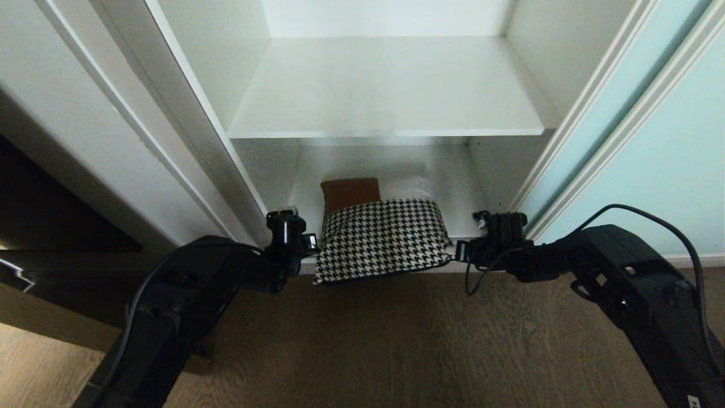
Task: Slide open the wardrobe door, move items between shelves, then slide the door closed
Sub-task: Place the pillow on the lower shelf
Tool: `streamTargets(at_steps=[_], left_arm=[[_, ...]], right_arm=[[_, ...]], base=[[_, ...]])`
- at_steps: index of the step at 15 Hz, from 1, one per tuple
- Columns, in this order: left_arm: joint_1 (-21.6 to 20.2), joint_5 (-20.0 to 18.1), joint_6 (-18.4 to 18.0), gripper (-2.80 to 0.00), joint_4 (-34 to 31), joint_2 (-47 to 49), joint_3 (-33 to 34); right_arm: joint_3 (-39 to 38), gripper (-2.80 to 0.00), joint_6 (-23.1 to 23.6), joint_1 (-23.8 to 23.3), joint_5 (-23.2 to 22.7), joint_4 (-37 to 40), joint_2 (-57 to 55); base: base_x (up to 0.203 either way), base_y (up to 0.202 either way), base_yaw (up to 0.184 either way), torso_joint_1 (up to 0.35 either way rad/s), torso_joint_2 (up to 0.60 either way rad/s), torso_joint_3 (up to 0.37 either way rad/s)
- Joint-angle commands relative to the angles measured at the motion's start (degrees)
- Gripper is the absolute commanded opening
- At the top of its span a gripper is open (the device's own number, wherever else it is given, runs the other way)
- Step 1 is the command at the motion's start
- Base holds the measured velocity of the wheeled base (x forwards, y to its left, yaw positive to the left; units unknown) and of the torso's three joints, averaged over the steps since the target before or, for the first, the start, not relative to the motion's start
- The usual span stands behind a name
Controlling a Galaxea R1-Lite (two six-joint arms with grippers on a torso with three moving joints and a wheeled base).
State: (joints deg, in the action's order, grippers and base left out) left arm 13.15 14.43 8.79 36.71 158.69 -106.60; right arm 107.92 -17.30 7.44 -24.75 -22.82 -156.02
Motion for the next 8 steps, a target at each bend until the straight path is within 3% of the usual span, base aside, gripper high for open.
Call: streamTargets(at_steps=[1, 4, 5, 8], left_arm=[[0.8, -1.7, 0.9, 0.0, 0.3, -6.7, 8.3], [3.1, -10.0, 2.8, 0.0, -0.9, -15.3, 21.4], [4.6, -13.7, 4.0, -2.8, -2.8, -17.8, 24.6], [6.6, -23.4, 6.0, -2.8, -13.8, -18.7, 25.2]], right_arm=[[-0.3, -2.8, -0.1, 0.1, -0.3, -0.2, 0.5], [-0.3, -2.8, -0.1, 0.2, -0.3, -0.1, 0.6], [-0.3, -2.8, -0.1, 0.3, -0.3, -0.1, 0.6], [-0.4, -2.8, -0.2, 0.5, -0.3, -0.1, 0.6]], base=[[0.0, 0.0, 0.0, 0.0, 0.0, 0.0], [0.0, 0.0, 0.0, 0.0, 0.0, 0.0], [0.0, 0.0, 0.0, 0.0, 0.0, 0.0], [0.0, 0.0, 0.0, 0.0, 0.0, 0.0]])
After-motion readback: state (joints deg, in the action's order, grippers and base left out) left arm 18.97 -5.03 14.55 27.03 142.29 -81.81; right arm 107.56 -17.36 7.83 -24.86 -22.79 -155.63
